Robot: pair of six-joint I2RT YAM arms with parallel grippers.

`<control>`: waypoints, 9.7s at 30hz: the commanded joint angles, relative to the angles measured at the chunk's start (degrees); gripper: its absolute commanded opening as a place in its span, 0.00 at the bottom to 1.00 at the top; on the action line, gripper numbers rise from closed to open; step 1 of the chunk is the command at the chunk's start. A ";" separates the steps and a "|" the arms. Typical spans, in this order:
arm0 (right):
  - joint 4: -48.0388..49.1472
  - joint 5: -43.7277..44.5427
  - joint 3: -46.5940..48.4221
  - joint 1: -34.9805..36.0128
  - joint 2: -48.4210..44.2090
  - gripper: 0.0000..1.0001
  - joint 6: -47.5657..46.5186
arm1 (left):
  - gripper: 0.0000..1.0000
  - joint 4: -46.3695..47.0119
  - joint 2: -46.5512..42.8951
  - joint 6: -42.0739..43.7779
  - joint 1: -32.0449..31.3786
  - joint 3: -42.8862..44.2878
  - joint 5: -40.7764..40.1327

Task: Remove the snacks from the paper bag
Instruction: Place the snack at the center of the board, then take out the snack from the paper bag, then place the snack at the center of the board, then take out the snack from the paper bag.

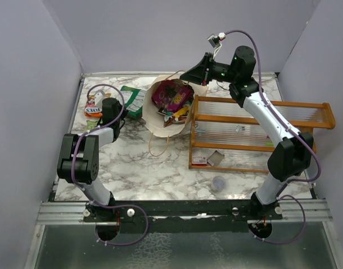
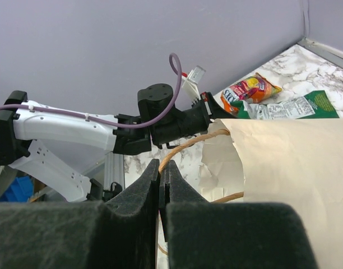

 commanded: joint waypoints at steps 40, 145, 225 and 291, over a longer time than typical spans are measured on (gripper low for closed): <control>1.77 -0.46 0.22 0.03 -1.10 0.01 0.48 | 0.63 -21.43 -35.19 30.62 -24.79 1.66 18.85; 0.72 -0.47 0.48 0.03 -1.19 0.01 -0.21 | 0.00 -21.01 -9.00 34.56 -32.86 13.54 1.52; 5.04 -1.95 -3.39 0.03 -1.40 0.01 2.25 | 0.00 -34.52 -24.16 -9.42 18.41 -14.45 11.62; 2.82 -1.13 -3.12 0.03 -3.03 0.01 1.08 | 0.60 -18.82 8.93 41.51 -34.18 15.39 -14.59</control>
